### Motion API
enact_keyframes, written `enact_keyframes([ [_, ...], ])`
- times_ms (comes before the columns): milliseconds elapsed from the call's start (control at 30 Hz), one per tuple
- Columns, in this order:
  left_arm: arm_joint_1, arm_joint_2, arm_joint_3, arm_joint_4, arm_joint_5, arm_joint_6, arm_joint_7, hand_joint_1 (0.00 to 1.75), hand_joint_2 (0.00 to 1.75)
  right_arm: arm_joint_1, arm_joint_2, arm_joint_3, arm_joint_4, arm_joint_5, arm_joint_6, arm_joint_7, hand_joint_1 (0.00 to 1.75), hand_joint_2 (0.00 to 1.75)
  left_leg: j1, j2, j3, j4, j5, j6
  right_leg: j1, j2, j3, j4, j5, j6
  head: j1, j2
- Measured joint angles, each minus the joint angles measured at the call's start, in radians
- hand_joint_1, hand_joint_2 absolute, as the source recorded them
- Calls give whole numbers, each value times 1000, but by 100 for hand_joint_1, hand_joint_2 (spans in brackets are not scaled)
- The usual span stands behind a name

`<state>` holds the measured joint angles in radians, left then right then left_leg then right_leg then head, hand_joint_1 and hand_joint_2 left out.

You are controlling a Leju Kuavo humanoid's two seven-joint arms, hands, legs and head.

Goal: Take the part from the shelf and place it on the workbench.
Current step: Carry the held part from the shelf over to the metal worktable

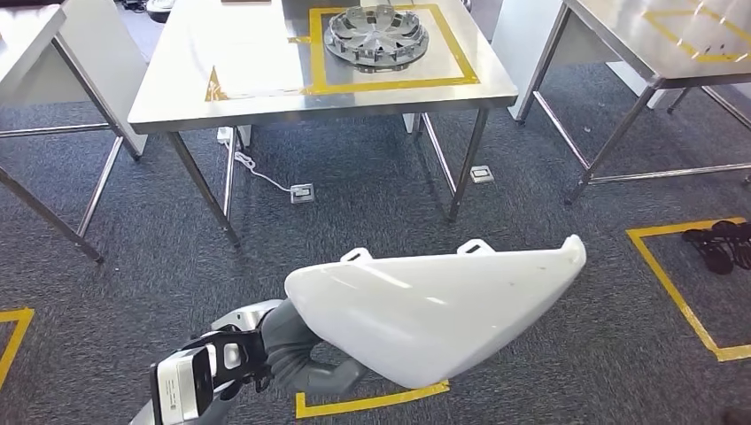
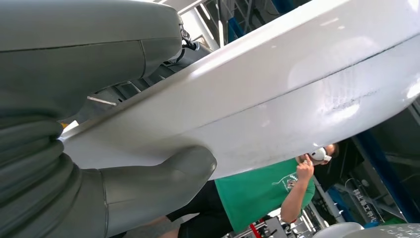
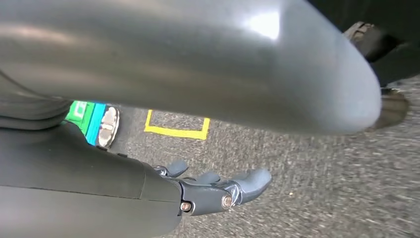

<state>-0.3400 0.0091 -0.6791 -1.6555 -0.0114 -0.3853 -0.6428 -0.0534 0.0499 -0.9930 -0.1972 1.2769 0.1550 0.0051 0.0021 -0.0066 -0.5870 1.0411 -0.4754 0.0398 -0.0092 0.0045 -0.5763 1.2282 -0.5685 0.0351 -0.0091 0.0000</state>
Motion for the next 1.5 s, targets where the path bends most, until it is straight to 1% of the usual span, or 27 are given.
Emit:
enact_keyframes([
  [67, 0, -1, 0, 1, 0, 0, 0, 175, 175, 2, 0, 0, 0, 0, 1, 2, 0, 0, 0, -2, 22, -2, -22, 2, -1, 0, -89, 82, -58, 6, 3, 0],
  [133, 0, -1, 0, 1, 1, -1, 0, 175, 175, 5, 0, 0, 0, 0, 1, 2, 0, 0, 0, -6, 51, -2, -47, 0, -1, 0, -135, 70, -85, 6, 4, 0],
  [167, 0, -1, 0, 1, 1, -1, 0, 175, 175, 6, 0, 0, 0, 1, 1, 2, 0, 0, 0, -7, 68, -2, -61, -1, -1, 0, -140, 26, -61, 4, 5, 0],
  [267, 0, -1, 0, 2, 1, -1, 0, 175, 175, 11, 0, 0, 0, 6, 1, 2, 0, 0, -3, -8, 108, -4, -102, -11, 4, -4, -127, -144, 119, -10, 8, 0],
  [300, 0, -1, -1, 2, 1, -1, 1, 175, 175, 12, 0, 0, 0, 7, 1, 3, 0, 0, -4, -9, 118, -9, -112, -17, 7, -5, -123, -174, 157, -16, 8, 0],
  [333, 0, -1, -1, 2, 1, -2, 1, 175, 175, 13, 0, 0, 0, 8, 1, 3, 0, 0, -5, -11, 129, -12, -114, -25, 8, -6, -117, -187, 168, -23, 7, 0],
  [433, -7, -3, -1, -1, -1, -2, 1, 175, 175, 12, 1, 0, 0, 9, 2, 1, 0, 0, -7, -9, 126, 41, -88, -41, 3, -2, -69, -203, 147, -42, 3, 0],
  [500, -11, -3, -1, 0, -4, -2, 2, 175, 175, 10, 2, 0, 0, 10, 1, 2, 0, 0, -5, -5, 52, 158, -86, -48, 0, -1, -33, -210, 126, -50, -2, 0],
  [567, -12, -2, -1, 1, -5, -1, 4, 175, 175, 8, 2, 0, 0, 13, -1, 4, 0, 0, -3, -3, -37, 251, -149, -55, 0, 0, -2, -211, 99, -53, -5, 0],
  [600, -12, -1, -1, 2, -5, -1, 4, 175, 175, 8, 2, 0, 0, 14, -2, 4, 0, 0, -2, -3, -68, 262, -190, -56, 0, 1, 15, -211, 85, -53, -6, 0],
  [633, -11, -1, -1, 2, -5, -1, 5, 175, 175, 8, 2, 0, 0, 15, -2, 5, 0, 0, -2, -2, -88, 249, -215, -56, 0, 3, 34, -211, 69, -53, -6, 0],
  [667, -11, 0, -1, 2, -6, -1, 5, 175, 175, 8, 2, 0, 0, 16, -2, 5, 0, 0, -2, -2, -97, 214, -212, -55, 0, 4, 55, -211, 53, -53, -7, 0],
  [700, -11, 0, -1, 3, -6, -1, 5, 175, 175, 8, 2, 0, 0, 16, -2, 5, 0, 0, -2, -1, -99, 162, -169, -52, 0, 5, 74, -211, 36, -51, -8, 0],
  [800, -9, 2, -1, 6, -6, -1, 5, 175, 175, 6, 4, 0, 0, 15, -3, 5, 0, 0, -7, 2, -98, 26, 35, -34, 3, 7, 116, -208, -12, -37, -10, 0],
  [833, -9, 2, -1, 6, -7, -1, 6, 175, 175, 5, 4, 0, 0, 14, -3, 5, 0, 0, -9, 2, -95, 13, 62, -27, 4, 8, 127, -205, -20, -29, -10, 0],
  [867, -11, 1, -1, 6, -7, 0, 6, 175, 175, 2, 4, 0, 0, 13, -4, 5, 0, 0, -10, 0, -84, 13, 58, -20, 4, 9, 132, -200, -22, -22, -10, 0],
  [933, -15, -4, -1, 2, -7, 0, 5, 175, 175, -3, 3, 0, 0, 10, -4, 5, 0, 0, -6, -2, -56, 6, 45, -7, 4, 8, 117, -147, -3, -11, -9, 0],
  [1000, -17, -8, -1, 1, -7, 0, 5, 175, 175, -8, 2, 0, 0, 6, -1, 8, 0, 0, -2, -2, -27, -2, 26, 2, 2, 5, 43, -36, 1, -3, -6, 0],
  [1067, -16, -9, -1, 2, -7, 0, 5, 175, 175, -8, 2, 0, 0, 2, 1, 15, 0, 0, -1, -3, 0, -5, 2, 5, 0, 3, -52, 63, -52, 5, -2, 0],
  [1133, -16, -9, -1, 2, -7, 0, 5, 175, 175, -4, 1, 0, 0, 0, 1, 29, 0, 0, -1, -6, 32, -5, -27, 4, 0, 2, -114, 77, -111, 8, 0, 0],
  [1167, -16, -10, -1, 2, -7, 0, 5, 175, 175, -2, 0, 0, 0, 0, 1, 37, 0, 0, -1, -8, 51, -6, -42, 3, 0, 2, -127, 47, -107, 6, 1, 0],
  [1200, -16, -10, -1, 2, -7, 0, 5, 175, 175, -1, 0, -1, 0, -1, 1, 43, 0, 0, -1, -10, 71, -6, -58, 0, 0, 3, -130, -4, -70, 4, 1, 0],
  [1267, -16, -10, -2, 5, -7, 0, 6, 175, 175, 4, -1, -4, 0, -2, 1, 53, 0, 0, -3, -16, 100, -7, -89, -6, 2, 12, -127, -125, 76, -1, 3, 0],
  [1300, -16, -10, -2, 6, -7, 0, 7, 175, 175, 7, -1, -6, 0, -2, 1, 57, 0, 0, -4, -20, 109, -9, -102, -12, 4, 16, -124, -164, 134, -6, 3, 0],
  [1333, -16, -10, -2, 7, -7, 0, 8, 175, 175, 9, -2, -7, 0, -3, 2, 60, 0, 0, -4, -25, 117, -11, -109, -18, 6, 18, -121, -186, 168, -13, 3, 0],
  [1433, -16, -10, -2, 4, -7, 0, 8, 175, 175, 8, -3, -8, 0, -5, 5, 58, 0, 0, -5, -26, 118, 26, -91, -37, 5, 4, -86, -201, 156, -38, 1, 0],
  [1500, -15, -8, -1, 2, -7, 1, 7, 175, 175, 6, -3, -8, 0, -8, 4, 55, 0, 0, -4, -13, 56, 132, -75, -45, 2, -3, -55, -208, 136, -49, -2, 0],
])
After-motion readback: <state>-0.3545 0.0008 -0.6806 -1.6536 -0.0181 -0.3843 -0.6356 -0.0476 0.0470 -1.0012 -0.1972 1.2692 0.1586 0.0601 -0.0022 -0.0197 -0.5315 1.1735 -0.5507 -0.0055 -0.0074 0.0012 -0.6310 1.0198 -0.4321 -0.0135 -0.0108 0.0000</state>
